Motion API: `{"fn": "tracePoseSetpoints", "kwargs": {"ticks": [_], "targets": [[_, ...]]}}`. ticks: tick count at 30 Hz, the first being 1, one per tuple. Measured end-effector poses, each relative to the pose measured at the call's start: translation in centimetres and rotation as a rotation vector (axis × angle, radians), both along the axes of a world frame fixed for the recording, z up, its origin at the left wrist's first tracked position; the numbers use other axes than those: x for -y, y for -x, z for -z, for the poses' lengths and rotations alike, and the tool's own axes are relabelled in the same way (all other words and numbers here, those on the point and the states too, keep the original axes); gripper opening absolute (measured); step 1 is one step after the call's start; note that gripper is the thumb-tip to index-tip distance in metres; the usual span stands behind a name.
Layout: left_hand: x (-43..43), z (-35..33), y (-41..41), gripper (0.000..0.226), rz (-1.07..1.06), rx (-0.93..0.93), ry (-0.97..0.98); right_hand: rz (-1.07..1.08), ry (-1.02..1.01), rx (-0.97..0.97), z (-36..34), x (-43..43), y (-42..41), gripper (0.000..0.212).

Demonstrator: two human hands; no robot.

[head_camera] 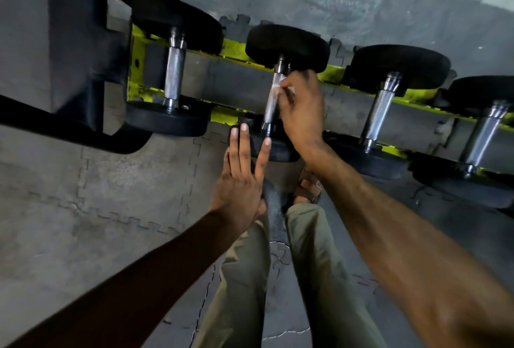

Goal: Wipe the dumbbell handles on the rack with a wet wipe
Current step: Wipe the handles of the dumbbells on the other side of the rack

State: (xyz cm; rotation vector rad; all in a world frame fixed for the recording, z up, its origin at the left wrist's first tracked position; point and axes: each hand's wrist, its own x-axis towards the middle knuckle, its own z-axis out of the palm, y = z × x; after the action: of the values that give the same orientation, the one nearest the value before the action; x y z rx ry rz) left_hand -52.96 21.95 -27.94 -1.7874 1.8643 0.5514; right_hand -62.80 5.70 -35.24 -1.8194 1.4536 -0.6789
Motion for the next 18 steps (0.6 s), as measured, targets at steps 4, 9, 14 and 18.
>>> {"fn": "tracePoseSetpoints", "kwargs": {"ticks": [4, 9, 14, 18], "targets": [[0.3, 0.0, 0.1, 0.130, 0.001, -0.003, -0.020, -0.432, 0.323, -0.450, -0.3, 2.4, 0.8, 0.029], [0.2, 0.2, -0.2, 0.132, 0.017, 0.002, -0.027, -0.836, 0.162, -0.701, -2.0, 2.0, -0.4, 0.032], [0.5, -0.2, -0.1, 0.138, 0.050, 0.030, -0.024, -0.922, 0.112, -0.928, -5.4, 5.2, -2.1, 0.025], [0.5, -0.1, 0.2, 0.137, 0.040, 0.038, -0.014, -1.117, -0.155, -1.087, -6.9, 5.0, -5.8, 0.023]]}}
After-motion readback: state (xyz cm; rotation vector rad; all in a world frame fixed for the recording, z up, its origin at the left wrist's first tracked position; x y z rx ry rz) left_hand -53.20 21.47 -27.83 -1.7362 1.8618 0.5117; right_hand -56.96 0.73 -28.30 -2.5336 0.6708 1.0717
